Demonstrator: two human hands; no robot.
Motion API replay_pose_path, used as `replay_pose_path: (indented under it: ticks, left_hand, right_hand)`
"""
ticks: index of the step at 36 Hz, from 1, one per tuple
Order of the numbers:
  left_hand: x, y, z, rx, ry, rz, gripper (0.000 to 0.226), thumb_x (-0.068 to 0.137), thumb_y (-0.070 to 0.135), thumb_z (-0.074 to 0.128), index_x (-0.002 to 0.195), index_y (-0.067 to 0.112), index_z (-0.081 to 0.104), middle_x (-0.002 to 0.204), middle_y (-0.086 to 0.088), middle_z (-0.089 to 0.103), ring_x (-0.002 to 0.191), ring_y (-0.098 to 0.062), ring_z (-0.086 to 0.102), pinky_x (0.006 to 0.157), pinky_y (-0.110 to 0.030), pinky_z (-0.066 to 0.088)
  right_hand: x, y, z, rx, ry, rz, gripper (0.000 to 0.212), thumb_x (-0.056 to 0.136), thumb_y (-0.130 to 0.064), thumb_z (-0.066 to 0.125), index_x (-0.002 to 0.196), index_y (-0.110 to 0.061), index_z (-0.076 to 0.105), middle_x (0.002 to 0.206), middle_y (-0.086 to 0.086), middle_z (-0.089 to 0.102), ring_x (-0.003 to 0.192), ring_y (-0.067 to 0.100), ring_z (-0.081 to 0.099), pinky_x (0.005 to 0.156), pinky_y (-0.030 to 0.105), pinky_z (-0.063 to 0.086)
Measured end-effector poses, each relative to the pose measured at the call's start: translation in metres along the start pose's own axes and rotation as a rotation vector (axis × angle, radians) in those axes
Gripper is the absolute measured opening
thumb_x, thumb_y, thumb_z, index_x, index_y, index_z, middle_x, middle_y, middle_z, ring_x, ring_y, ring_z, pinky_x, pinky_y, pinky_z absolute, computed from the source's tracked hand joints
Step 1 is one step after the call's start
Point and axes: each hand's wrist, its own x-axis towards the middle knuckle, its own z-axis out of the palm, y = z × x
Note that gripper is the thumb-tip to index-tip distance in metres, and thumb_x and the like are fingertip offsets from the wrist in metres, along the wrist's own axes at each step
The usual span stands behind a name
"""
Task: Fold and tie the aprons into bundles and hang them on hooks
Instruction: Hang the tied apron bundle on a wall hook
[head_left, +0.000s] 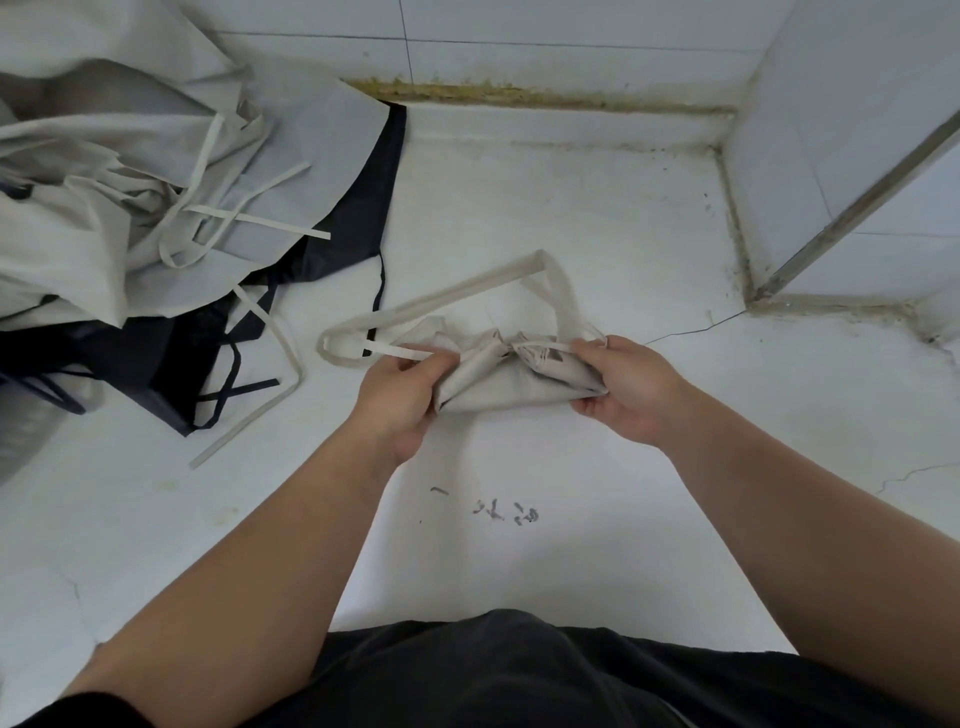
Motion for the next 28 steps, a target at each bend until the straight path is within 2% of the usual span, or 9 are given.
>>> replay_pose_path:
  ticks: [1,3,8,14,17,19,21,23,28]
  left_hand:
    - [0.0,0.0,0.0,0.001,0.002,0.015,0.009,0.084,0.003,0.063,0.092,0.006,0.064,0.085,-0.006,0.062,0.082,-0.019,0.06,0.07,-0.03,0.05]
    - [0.001,0.002,0.002,-0.018,0.032,0.038,0.018,0.085,0.002,0.058,0.074,0.016,0.056,0.07,0.002,0.058,0.069,-0.012,0.054,0.06,-0.024,0.046]
    - [-0.001,0.012,0.004,-0.054,0.029,0.076,0.031,0.088,0.002,0.053,0.066,0.023,0.046,0.051,0.013,0.051,0.052,-0.005,0.048,0.051,-0.022,0.04]
    - [-0.007,0.024,0.006,-0.085,-0.005,0.101,0.016,0.092,0.012,0.055,0.083,0.022,0.063,0.065,0.01,0.06,0.053,-0.007,0.054,0.04,-0.015,0.034]
    - [-0.01,0.026,0.01,-0.086,-0.002,0.111,0.013,0.094,0.016,0.057,0.088,0.019,0.068,0.074,0.006,0.066,0.058,-0.009,0.062,0.04,-0.015,0.035]
    - [-0.012,0.026,0.012,-0.114,0.012,0.107,0.009,0.094,0.02,0.06,0.092,0.015,0.068,0.078,0.004,0.067,0.059,-0.009,0.064,0.041,-0.016,0.038]
    - [-0.011,0.023,0.014,-0.153,0.014,0.107,0.016,0.095,0.025,0.059,0.093,0.011,0.066,0.081,0.003,0.07,0.064,-0.01,0.066,0.044,-0.017,0.044]
    - [-0.011,0.021,0.015,-0.184,-0.002,0.102,0.023,0.096,0.029,0.055,0.094,0.009,0.065,0.085,0.004,0.07,0.07,-0.012,0.066,0.049,-0.017,0.047]
    - [-0.009,0.013,0.014,-0.054,-0.013,0.147,0.035,0.084,0.045,0.061,0.089,0.011,0.067,0.103,0.002,0.068,0.086,-0.014,0.064,0.062,-0.018,0.05]
  right_hand:
    - [-0.002,-0.001,0.001,0.012,-0.002,-0.005,0.016,0.094,-0.016,0.057,0.082,-0.015,0.047,0.081,0.004,0.055,0.066,0.016,0.053,0.052,0.026,0.047]
    - [-0.004,-0.002,0.003,0.033,0.002,-0.009,0.02,0.094,-0.012,0.056,0.078,-0.014,0.044,0.076,0.006,0.051,0.059,0.017,0.05,0.047,0.024,0.047]
    - [-0.006,-0.011,0.0,0.116,-0.009,0.023,0.024,0.093,-0.004,0.052,0.073,-0.013,0.043,0.067,0.006,0.044,0.052,0.015,0.038,0.042,0.018,0.044]
    - [-0.009,-0.023,-0.001,0.525,-0.126,0.097,0.014,0.093,-0.01,0.054,0.08,-0.015,0.056,0.068,0.0,0.061,0.049,0.008,0.059,0.043,0.015,0.05]
    - [-0.009,-0.028,0.002,0.642,-0.201,0.143,0.007,0.076,-0.006,0.056,0.08,-0.012,0.056,0.056,-0.002,0.054,0.041,0.003,0.052,0.036,0.013,0.044]
    - [-0.009,-0.03,0.003,0.675,-0.201,0.152,0.012,0.066,-0.006,0.054,0.077,-0.011,0.055,0.052,-0.005,0.048,0.037,0.001,0.048,0.034,0.013,0.041]
    - [-0.01,-0.031,0.004,0.731,-0.163,0.126,0.008,0.077,-0.002,0.052,0.075,-0.008,0.056,0.055,-0.007,0.051,0.041,0.002,0.051,0.04,0.015,0.048]
    - [-0.009,-0.031,0.005,0.794,-0.103,0.084,0.021,0.094,-0.004,0.047,0.079,-0.003,0.061,0.059,0.0,0.063,0.047,0.007,0.062,0.05,0.019,0.055]
    - [-0.009,-0.03,0.003,0.782,-0.122,0.055,0.024,0.097,-0.018,0.048,0.1,0.002,0.063,0.083,0.011,0.071,0.069,0.019,0.072,0.059,0.029,0.059]
